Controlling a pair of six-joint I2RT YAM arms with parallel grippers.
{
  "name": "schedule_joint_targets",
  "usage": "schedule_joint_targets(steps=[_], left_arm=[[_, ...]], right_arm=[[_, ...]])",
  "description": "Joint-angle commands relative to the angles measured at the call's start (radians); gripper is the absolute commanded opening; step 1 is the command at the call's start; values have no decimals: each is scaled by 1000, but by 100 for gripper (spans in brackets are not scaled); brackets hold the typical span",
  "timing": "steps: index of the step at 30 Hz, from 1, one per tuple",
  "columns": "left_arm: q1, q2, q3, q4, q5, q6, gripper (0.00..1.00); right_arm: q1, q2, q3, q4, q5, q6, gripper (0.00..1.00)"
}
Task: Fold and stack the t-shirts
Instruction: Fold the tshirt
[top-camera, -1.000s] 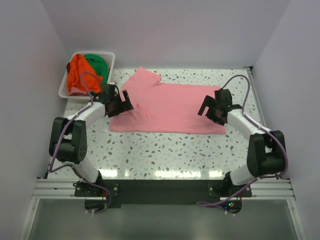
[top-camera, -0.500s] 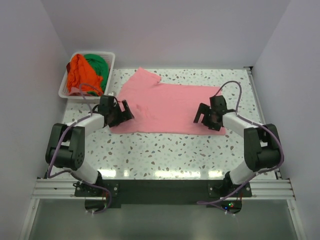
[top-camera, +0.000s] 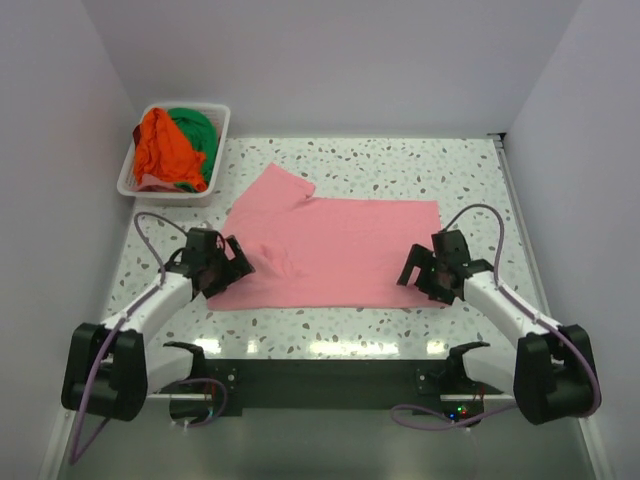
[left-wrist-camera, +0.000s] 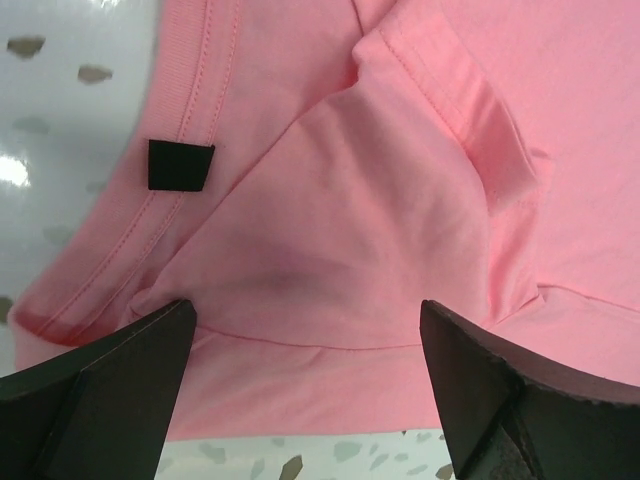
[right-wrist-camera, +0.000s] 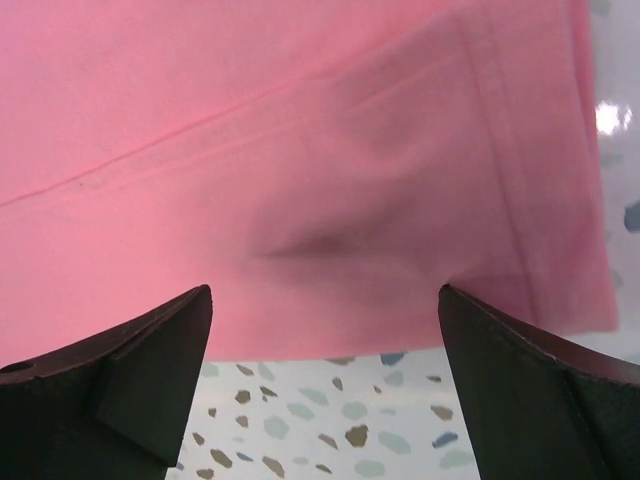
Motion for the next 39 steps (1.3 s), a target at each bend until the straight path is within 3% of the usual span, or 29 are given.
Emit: schedule_joint_targets(steps=[1, 7, 11, 15, 18, 22, 25, 31, 39], left_arm=[[-20, -114, -83, -175, -11, -82, 100], [-20, -254, 56, -284, -130, -85, 100], [-20, -227, 144, -238, -144, -52, 100], [-20, -202, 141, -115, -45, -26, 100], [-20, -202, 115, -72, -14, -26, 100], [-20, -220, 49, -87, -20, -33, 100], [-20, -237, -14, -65, 18, -52, 100], [-20, -225, -89, -32, 51, -70, 100], [-20, -187, -93, -34, 31, -59, 100]], right_arm=[[3, -109, -15, -178, -6, 39, 99], [32, -183, 104, -201, -78, -42, 99], [153, -114, 258, -135, -101, -123, 98], [363, 108, 419, -5, -114, -163, 98], [442, 301, 548, 93, -153, -168, 98], [523, 545, 730, 90, -196, -185, 96], [562, 702, 853, 93, -239, -185, 91], [595, 905, 1052, 77, -236, -197, 69], [611, 1002, 1132, 75, -231, -199, 52]])
